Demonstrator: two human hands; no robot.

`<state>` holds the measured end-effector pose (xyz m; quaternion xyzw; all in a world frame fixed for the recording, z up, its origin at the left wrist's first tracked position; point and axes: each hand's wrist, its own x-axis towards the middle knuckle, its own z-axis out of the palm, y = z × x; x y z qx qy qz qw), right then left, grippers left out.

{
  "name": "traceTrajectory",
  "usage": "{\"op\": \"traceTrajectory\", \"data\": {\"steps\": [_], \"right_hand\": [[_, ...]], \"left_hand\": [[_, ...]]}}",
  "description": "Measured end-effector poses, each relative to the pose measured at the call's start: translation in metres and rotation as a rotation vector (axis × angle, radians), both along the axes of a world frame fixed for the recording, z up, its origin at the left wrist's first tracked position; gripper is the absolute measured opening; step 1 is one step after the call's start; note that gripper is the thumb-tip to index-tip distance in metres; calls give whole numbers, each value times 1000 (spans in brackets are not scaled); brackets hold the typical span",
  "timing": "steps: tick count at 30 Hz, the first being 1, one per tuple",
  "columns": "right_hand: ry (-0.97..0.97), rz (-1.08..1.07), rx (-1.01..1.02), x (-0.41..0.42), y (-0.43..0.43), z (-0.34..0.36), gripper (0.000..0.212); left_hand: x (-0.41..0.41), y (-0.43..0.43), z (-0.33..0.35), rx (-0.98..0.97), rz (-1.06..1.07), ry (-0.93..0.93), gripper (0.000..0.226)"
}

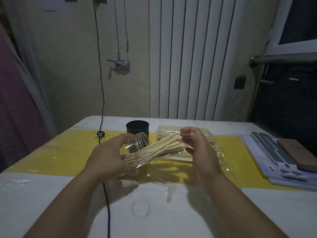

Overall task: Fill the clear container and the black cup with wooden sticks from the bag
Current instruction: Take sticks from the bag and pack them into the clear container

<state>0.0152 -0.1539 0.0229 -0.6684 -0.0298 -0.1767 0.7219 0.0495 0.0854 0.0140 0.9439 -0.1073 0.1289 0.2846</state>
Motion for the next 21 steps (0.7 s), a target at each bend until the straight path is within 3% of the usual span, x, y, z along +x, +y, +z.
{"op": "traceTrajectory", "data": {"steps": [5, 10, 16, 21], "right_hand": [[-37, -75, -46, 2, -1, -3, 21], [103, -113, -260, 11, -14, -9, 20], [279, -70, -917, 20, -21, -38, 17], [225, -34, -1310, 33, -21, -57, 29]], "left_hand": [[2, 2, -2, -32, 5, 0, 109], [5, 4, -5, -91, 12, 8, 101], [7, 5, -5, -130, 6, 26, 94], [5, 5, -4, -147, 4, 29, 94]]}}
